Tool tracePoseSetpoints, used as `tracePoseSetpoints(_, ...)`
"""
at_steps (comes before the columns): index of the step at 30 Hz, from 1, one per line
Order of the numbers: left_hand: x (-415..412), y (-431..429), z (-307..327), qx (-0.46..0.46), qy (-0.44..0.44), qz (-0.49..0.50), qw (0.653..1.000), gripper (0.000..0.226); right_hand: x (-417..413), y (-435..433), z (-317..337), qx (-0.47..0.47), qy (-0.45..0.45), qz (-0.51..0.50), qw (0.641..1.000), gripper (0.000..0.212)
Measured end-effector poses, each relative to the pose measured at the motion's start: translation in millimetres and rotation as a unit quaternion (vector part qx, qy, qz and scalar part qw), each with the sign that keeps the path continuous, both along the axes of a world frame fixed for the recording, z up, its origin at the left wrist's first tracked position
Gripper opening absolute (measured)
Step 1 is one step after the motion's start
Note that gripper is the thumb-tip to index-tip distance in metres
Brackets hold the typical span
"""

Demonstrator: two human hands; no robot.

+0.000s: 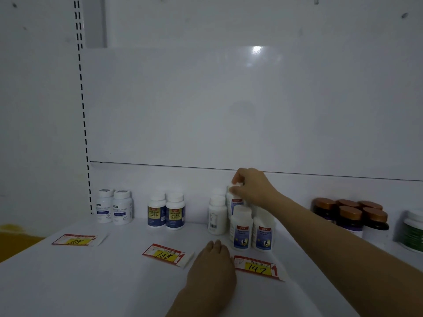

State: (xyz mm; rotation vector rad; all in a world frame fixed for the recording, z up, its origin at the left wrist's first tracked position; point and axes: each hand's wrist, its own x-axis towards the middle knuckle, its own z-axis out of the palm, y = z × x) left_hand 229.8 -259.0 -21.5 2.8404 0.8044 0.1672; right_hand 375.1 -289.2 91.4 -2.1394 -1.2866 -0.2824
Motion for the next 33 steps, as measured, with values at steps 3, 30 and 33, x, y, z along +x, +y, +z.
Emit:
tracePoseSetpoints(3, 2.1, 0.8, -2.0, 0.000, 0.001, 0.003, 1.000, 0.051, 0.7, 0.3, -13.3, -0.022, 0.015, -0.012, 1.000, 0.022)
tracePoseSetpoints(30, -12.8, -10.0, 9.6, -0.009, -0.079, 0.010, 0.997, 0.046, 12.2, -45.2, 44.0, 0.014, -0.018, -0.106, 0.994, 0.028)
tracePoseSetpoints(33, -16.4, -16.9, 18.4, -0.019, -0.160, 0.012, 0.987, 0.041, -3.7, -69.5, 72.5, 0.074, 0.001, -0.060, 0.995, 0.026)
